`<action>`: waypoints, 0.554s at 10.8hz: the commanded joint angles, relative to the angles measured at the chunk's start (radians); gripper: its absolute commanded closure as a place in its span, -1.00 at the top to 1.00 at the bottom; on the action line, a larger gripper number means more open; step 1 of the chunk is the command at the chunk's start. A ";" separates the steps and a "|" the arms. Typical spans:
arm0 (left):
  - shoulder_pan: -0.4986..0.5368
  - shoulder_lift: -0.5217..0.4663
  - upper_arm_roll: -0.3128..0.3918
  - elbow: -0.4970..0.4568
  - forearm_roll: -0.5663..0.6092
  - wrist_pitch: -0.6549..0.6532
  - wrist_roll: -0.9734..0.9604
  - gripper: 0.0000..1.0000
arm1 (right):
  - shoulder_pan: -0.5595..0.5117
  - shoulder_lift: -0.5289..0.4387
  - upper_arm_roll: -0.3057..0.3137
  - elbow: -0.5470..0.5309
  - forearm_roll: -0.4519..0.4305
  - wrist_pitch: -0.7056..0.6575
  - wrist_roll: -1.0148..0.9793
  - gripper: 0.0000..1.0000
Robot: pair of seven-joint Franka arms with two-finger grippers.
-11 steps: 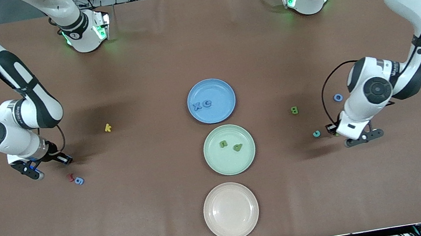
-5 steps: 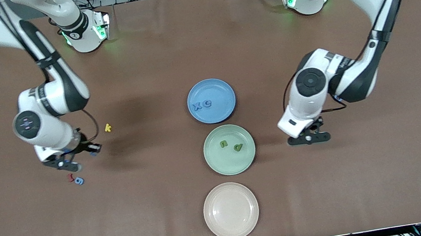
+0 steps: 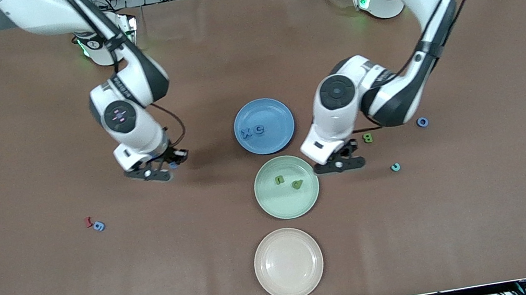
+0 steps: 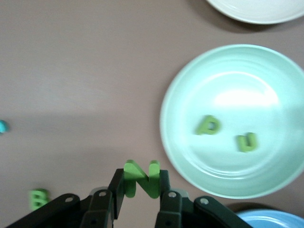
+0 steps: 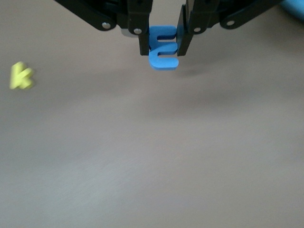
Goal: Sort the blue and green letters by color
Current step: 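Release the green N on the green plate while the right gripper releases the 3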
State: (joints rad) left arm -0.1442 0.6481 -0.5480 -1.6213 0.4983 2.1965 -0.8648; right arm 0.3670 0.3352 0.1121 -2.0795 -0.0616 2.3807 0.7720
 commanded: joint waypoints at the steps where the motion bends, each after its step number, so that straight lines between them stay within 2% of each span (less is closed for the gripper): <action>1: -0.077 0.094 0.008 0.104 -0.015 0.005 -0.065 -1.00 | 0.137 0.039 -0.003 0.068 0.008 -0.005 0.148 -1.00; 4: -0.109 0.154 0.017 0.124 -0.010 0.080 -0.079 -1.00 | 0.162 0.145 0.087 0.198 -0.001 -0.003 0.269 -1.00; 6: -0.144 0.177 0.052 0.132 -0.014 0.133 -0.079 -1.00 | 0.202 0.214 0.098 0.274 -0.006 -0.002 0.323 -1.00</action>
State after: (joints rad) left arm -0.2422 0.7868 -0.5368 -1.5290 0.4982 2.2835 -0.9299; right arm 0.5388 0.4451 0.1967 -1.9233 -0.0618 2.3841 1.0312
